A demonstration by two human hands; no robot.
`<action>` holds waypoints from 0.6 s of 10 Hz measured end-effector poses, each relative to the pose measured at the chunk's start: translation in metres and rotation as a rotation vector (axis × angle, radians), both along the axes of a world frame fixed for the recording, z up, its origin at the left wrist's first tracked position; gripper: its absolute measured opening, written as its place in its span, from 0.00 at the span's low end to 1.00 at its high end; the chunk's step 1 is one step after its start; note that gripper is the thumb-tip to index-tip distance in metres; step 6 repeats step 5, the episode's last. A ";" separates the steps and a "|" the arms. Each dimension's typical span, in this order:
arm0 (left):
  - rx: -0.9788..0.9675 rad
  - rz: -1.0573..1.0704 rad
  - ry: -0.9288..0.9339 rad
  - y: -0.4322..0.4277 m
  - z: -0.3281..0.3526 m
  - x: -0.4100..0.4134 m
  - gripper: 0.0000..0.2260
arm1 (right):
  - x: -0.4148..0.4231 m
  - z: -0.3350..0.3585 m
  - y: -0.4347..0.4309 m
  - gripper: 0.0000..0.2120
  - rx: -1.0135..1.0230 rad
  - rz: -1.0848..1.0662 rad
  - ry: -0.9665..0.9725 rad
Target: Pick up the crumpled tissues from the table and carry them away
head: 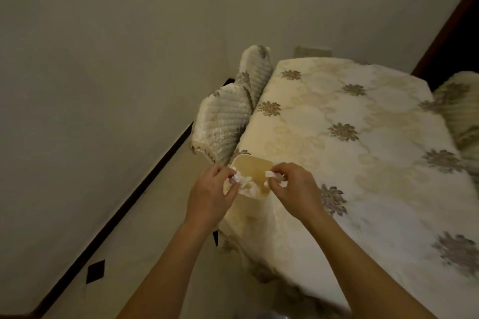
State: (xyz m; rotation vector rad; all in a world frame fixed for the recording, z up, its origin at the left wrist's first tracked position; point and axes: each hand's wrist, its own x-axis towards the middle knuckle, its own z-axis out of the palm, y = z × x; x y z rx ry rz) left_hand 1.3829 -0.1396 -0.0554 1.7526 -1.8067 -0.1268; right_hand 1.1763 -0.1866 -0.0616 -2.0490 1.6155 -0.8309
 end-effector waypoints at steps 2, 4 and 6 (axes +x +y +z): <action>0.010 -0.133 -0.184 -0.044 0.000 -0.003 0.08 | 0.013 0.005 -0.029 0.09 -0.148 0.072 0.248; 0.212 -0.111 -0.250 -0.064 -0.016 -0.004 0.19 | 0.017 -0.013 -0.043 0.21 -0.044 0.147 0.454; 0.224 -0.078 -0.292 -0.068 -0.025 0.000 0.23 | 0.012 -0.023 -0.046 0.23 -0.059 0.124 0.450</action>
